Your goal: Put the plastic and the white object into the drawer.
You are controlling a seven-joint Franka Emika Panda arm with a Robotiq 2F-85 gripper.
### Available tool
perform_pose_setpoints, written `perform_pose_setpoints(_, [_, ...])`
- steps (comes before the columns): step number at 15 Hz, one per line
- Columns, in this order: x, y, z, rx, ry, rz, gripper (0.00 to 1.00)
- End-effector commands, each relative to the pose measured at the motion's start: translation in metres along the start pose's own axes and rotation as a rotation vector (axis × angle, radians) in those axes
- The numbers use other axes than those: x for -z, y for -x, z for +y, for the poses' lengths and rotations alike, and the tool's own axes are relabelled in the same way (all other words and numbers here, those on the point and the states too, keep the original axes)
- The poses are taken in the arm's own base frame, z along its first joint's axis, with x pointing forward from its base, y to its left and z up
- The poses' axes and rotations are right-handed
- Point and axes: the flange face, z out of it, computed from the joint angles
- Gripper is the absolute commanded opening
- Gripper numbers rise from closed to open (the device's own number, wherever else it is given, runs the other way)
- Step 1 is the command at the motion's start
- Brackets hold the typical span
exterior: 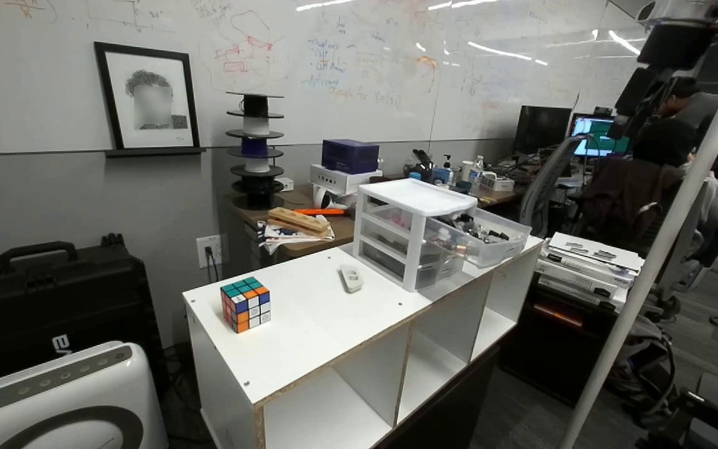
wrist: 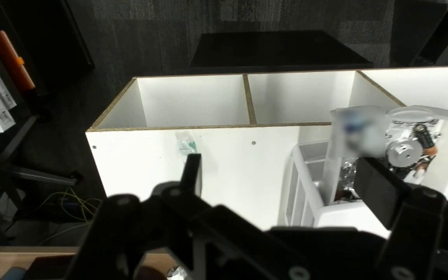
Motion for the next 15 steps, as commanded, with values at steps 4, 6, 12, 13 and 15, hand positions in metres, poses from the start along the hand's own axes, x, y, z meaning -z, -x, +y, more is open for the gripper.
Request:
perform_pose_setpoints(4, [-0.088, -0.069, 0.026, 0.068, 0.066, 0.053, 1.00])
perform_pose_setpoints(6, [-0.121, -0.079, 0.024, 0.097, 0.079, 0.040, 1.00])
perform_pose_setpoints(12, [-0.193, -0.091, 0.036, 0.175, -0.010, -0.008, 1.00])
perform_pose_setpoints(13, [-0.202, -0.094, 0.044, 0.169, -0.035, -0.008, 1.00])
perform_pose_setpoints(15, [-0.217, -0.100, 0.063, 0.151, -0.061, -0.005, 1.00])
